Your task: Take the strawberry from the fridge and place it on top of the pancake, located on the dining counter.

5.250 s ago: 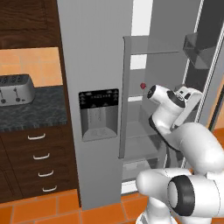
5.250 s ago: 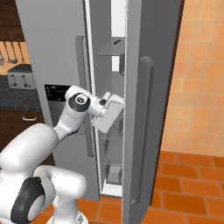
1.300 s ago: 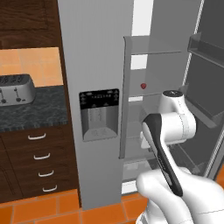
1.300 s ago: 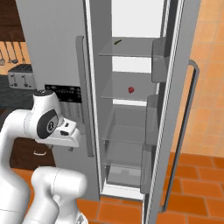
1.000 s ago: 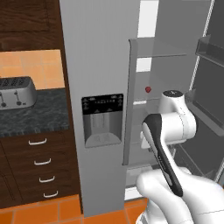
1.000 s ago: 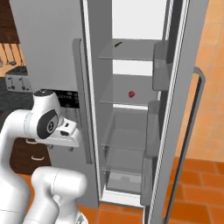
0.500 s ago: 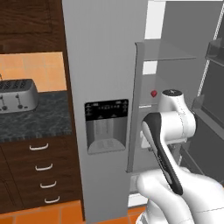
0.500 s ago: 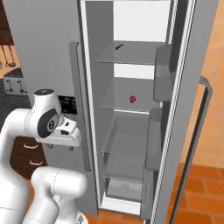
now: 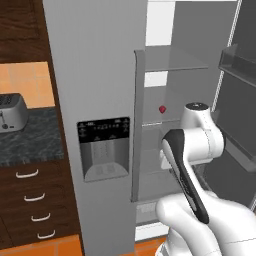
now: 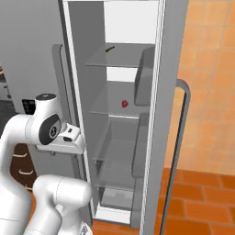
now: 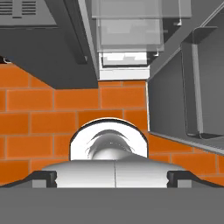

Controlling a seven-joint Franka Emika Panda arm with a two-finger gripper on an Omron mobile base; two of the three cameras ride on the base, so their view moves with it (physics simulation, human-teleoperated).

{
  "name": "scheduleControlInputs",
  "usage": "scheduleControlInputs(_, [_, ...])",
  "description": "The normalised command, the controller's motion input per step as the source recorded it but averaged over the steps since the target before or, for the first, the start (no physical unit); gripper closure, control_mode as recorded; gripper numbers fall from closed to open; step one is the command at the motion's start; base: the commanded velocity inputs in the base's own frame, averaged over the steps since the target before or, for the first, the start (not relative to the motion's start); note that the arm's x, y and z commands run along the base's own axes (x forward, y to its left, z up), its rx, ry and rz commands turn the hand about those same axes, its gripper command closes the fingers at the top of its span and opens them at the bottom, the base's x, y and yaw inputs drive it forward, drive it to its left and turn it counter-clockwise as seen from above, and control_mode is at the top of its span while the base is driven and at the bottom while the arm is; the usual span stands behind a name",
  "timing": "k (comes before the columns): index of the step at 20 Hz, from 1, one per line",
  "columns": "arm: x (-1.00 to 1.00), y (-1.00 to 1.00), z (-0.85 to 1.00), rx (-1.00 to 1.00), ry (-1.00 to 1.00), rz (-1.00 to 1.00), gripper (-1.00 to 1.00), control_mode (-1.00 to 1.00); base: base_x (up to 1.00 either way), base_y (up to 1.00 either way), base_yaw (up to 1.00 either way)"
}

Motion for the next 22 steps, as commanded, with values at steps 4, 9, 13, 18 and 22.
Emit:
scheduleControlInputs(4, [0.0,0.0,0.0,0.0,0.0,0.0,-1.0,1.0,0.01,-0.24,-0.21])
scheduleControlInputs(9, [0.0,0.0,0.0,0.0,0.0,0.0,-1.0,1.0,0.03,-0.16,-0.26])
scheduleControlInputs(13, [0.0,0.0,0.0,0.0,0.0,0.0,-1.0,1.0,0.05,-0.08,-0.25])
scheduleControlInputs(18, [0.0,0.0,0.0,0.0,0.0,0.0,-1.0,1.0,0.35,0.0,-0.01])
scheduleControlInputs(22, [0.0,0.0,0.0,0.0,0.0,0.0,-1.0,1.0,0.53,0.0,0.0])
